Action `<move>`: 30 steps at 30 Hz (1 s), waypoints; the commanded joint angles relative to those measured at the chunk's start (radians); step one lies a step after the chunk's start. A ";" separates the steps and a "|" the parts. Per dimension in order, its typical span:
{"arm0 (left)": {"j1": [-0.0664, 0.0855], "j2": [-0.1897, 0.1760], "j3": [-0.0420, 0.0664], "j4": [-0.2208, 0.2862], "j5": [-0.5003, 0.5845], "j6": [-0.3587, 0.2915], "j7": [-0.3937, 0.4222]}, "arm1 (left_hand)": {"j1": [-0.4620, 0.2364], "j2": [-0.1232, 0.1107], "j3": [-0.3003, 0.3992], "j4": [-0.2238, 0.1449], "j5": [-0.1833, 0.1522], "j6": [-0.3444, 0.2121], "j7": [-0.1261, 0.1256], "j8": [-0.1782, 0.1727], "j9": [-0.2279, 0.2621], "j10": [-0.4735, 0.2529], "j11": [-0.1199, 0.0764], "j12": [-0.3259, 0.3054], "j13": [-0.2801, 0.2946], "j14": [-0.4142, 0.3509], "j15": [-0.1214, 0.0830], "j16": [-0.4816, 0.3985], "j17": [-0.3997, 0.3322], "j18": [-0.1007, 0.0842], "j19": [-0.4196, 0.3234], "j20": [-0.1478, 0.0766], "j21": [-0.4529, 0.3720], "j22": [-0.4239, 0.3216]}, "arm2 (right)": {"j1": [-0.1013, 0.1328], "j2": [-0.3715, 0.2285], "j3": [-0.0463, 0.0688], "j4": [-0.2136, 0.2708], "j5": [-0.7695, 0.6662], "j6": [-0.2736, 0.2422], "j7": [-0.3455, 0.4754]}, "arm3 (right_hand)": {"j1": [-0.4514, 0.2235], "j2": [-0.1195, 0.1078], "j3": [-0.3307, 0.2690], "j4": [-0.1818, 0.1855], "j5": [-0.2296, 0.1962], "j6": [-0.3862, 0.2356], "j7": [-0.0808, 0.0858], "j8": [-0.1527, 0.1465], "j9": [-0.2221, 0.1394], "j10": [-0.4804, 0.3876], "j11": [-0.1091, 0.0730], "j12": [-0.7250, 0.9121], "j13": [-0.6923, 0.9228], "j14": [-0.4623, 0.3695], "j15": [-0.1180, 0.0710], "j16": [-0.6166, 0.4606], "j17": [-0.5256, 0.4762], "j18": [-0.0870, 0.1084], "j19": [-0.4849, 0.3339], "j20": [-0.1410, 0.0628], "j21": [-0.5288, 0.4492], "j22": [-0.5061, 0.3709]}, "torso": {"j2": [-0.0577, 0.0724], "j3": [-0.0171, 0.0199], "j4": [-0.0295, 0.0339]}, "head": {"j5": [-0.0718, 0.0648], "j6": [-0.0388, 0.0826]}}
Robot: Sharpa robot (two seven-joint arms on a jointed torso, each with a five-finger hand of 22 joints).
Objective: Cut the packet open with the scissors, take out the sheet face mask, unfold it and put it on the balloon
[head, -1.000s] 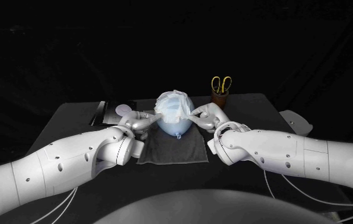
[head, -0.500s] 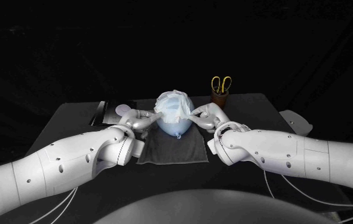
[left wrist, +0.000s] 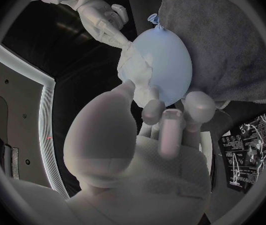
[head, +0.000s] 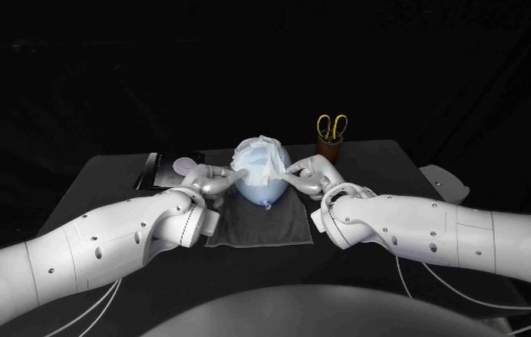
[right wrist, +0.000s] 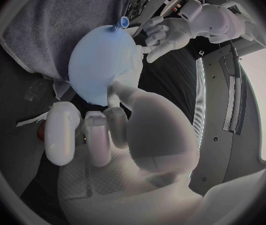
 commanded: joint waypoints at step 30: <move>0.004 0.032 0.002 -0.013 0.097 -0.073 0.095 | 0.248 0.136 0.132 -0.120 -0.001 0.117 -0.052 0.062 0.036 0.109 -0.048 0.061 0.125 0.088 -0.035 0.015 0.211 -0.016 0.035 -0.027 0.032 0.068 | 0.001 0.005 0.001 -0.006 -0.018 0.018 -0.007 | -0.006 0.004 0.037 -0.028 0.004 0.012 -0.005 0.005 0.030 0.062 -0.007 0.006 0.181 0.104 -0.006 0.004 0.263 -0.007 0.056 -0.006 0.004 0.201 | 0.000 -0.0006 0.0010 | -0.006 0.000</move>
